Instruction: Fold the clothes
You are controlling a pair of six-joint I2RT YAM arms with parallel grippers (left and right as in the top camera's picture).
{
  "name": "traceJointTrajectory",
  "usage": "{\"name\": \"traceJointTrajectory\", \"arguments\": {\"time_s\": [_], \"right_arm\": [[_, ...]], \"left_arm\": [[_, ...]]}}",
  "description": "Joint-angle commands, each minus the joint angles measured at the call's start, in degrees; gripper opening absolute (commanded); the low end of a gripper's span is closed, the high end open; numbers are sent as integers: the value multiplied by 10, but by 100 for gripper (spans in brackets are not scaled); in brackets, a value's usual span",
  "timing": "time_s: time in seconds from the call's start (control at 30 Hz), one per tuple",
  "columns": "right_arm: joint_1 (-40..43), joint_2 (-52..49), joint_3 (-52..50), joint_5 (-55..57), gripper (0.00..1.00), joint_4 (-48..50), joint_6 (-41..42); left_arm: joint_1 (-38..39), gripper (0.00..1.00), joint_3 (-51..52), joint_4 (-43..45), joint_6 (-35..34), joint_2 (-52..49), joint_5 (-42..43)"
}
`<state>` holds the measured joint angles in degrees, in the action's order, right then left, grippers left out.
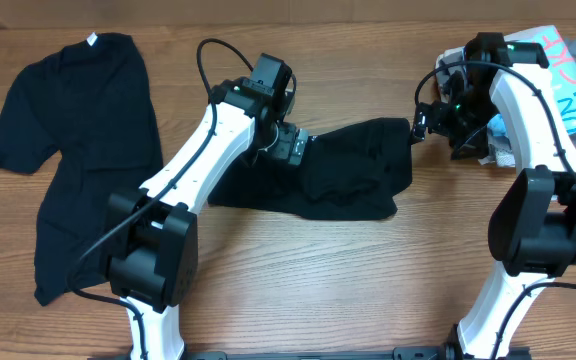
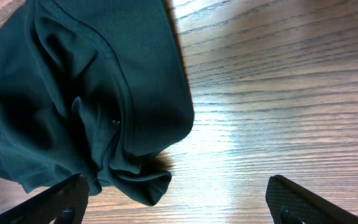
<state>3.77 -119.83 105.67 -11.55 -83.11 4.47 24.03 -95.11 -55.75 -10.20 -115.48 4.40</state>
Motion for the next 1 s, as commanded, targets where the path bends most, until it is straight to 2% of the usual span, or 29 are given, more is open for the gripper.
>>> {"name": "traceJointTrajectory", "arguments": {"time_s": [0.0, 0.1, 0.2, 0.3, 0.37, 0.47, 0.6, 0.73, 0.83, 0.97], "right_arm": [[3, 18, 3, 5, 96, 1, -3], [3, 18, 3, 5, 96, 1, -3], [3, 18, 3, 5, 96, 3, -3], [3, 18, 3, 5, 96, 1, -3], [3, 18, 3, 5, 96, 1, -3], [3, 18, 3, 5, 96, 1, -3], [3, 18, 3, 5, 96, 2, -3], [3, 18, 3, 5, 96, 3, -3], [3, 18, 3, 5, 96, 4, -3], [3, 18, 3, 5, 96, 4, -3]], "left_arm": [[-5, 100, -49, -59, -1, -5, -51], [-8, 100, -50, -92, 22, -6, -86], [-8, 99, -35, -81, 44, -7, -111], [-9, 88, -23, -66, 44, -9, -139], [-11, 79, -14, -59, 28, -10, -138], [-12, 63, 6, -60, -48, -10, -138], [-11, 58, 33, -53, -113, -10, -138], [-11, 52, 42, -48, -132, -10, -135], [-11, 37, 42, -43, -132, -10, -134], [-11, 4, 42, -37, -144, -10, -133]]}}
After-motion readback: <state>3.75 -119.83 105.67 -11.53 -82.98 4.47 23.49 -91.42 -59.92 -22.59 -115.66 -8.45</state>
